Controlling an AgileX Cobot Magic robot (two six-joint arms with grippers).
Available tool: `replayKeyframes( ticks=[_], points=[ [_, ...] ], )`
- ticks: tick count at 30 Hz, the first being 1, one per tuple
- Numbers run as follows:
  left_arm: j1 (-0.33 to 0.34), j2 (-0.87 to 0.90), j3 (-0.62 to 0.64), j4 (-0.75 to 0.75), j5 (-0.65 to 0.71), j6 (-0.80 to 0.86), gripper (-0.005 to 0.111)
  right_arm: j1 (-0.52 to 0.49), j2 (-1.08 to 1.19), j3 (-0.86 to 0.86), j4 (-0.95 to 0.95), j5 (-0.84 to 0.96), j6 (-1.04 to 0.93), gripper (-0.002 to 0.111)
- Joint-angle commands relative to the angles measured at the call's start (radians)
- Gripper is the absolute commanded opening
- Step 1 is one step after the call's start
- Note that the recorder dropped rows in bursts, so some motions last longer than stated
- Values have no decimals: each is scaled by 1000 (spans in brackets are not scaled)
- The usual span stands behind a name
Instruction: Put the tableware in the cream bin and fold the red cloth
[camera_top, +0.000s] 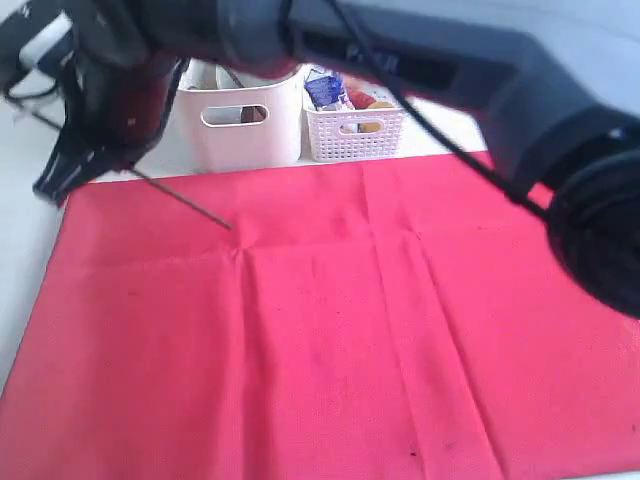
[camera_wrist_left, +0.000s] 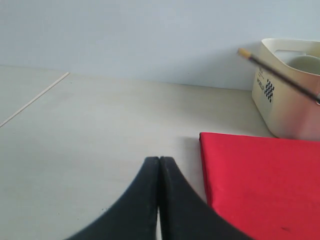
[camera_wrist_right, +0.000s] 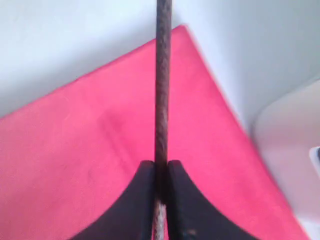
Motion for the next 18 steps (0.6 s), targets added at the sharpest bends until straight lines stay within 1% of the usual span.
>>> replayKeyframes(
  ticks=[1, 2, 3, 4, 6, 8, 12, 13, 18],
  points=[
    [-7, -2, 0, -7, -5, -1, 1, -116, -63, 3, -29, -233, 114, 0],
    [-7, -2, 0, -7, -5, -1, 1, -163, -63, 3, -29, -335, 167, 0],
    [-7, -2, 0, -7, -5, -1, 1, -185, -60, 3, -29, -393, 202, 0],
    [-7, -2, 0, -7, -5, -1, 1, -224, -49, 3, -29, -501, 270, 0],
    [-7, -2, 0, -7, -5, -1, 1, -272, -15, 3, -29, -625, 328, 0],
    [-7, -2, 0, -7, -5, -1, 1, -309, 23, 3, -29, -721, 344, 0],
    [-7, -2, 0, -7, -5, -1, 1, -350, 101, 3, -29, -847, 344, 1],
    [-7, -2, 0, -7, -5, -1, 1, -353, 115, 3, -29, -851, 344, 4],
    [-7, -2, 0, -7, -5, -1, 1, -362, 140, 3, -31, -840, 342, 35]
  ],
)
